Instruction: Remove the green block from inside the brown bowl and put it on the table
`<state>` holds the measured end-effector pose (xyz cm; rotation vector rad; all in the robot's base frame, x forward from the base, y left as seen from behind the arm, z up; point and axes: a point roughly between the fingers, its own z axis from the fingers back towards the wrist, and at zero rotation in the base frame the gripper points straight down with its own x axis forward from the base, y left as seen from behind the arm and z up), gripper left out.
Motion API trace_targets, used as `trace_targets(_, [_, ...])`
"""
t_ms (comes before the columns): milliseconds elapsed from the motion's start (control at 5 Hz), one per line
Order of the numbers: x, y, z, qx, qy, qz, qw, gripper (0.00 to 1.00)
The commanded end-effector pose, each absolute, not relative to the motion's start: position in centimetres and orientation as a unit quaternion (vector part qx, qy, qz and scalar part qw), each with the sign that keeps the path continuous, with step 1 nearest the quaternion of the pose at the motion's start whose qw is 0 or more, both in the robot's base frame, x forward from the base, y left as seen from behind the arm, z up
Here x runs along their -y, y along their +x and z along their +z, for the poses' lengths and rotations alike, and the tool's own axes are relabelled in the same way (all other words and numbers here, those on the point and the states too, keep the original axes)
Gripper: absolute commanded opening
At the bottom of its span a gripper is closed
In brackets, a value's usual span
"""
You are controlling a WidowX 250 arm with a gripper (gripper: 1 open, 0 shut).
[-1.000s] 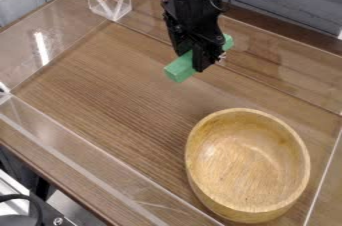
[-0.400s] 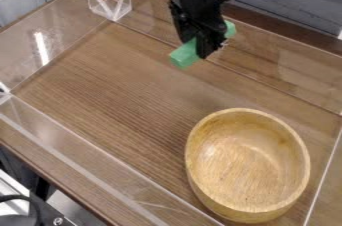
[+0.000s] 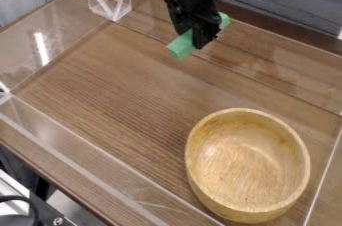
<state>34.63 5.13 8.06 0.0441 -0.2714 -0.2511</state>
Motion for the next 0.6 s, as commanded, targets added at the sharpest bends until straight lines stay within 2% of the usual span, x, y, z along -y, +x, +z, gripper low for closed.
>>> trace_targets(0, [-6.1,36.4,10.0,0.174,0.036,-0.12,0.977,0.0])
trace_targets(400, [-6.7,37.7,9.7,0.187,0.039,-0.112,0.975,0.0])
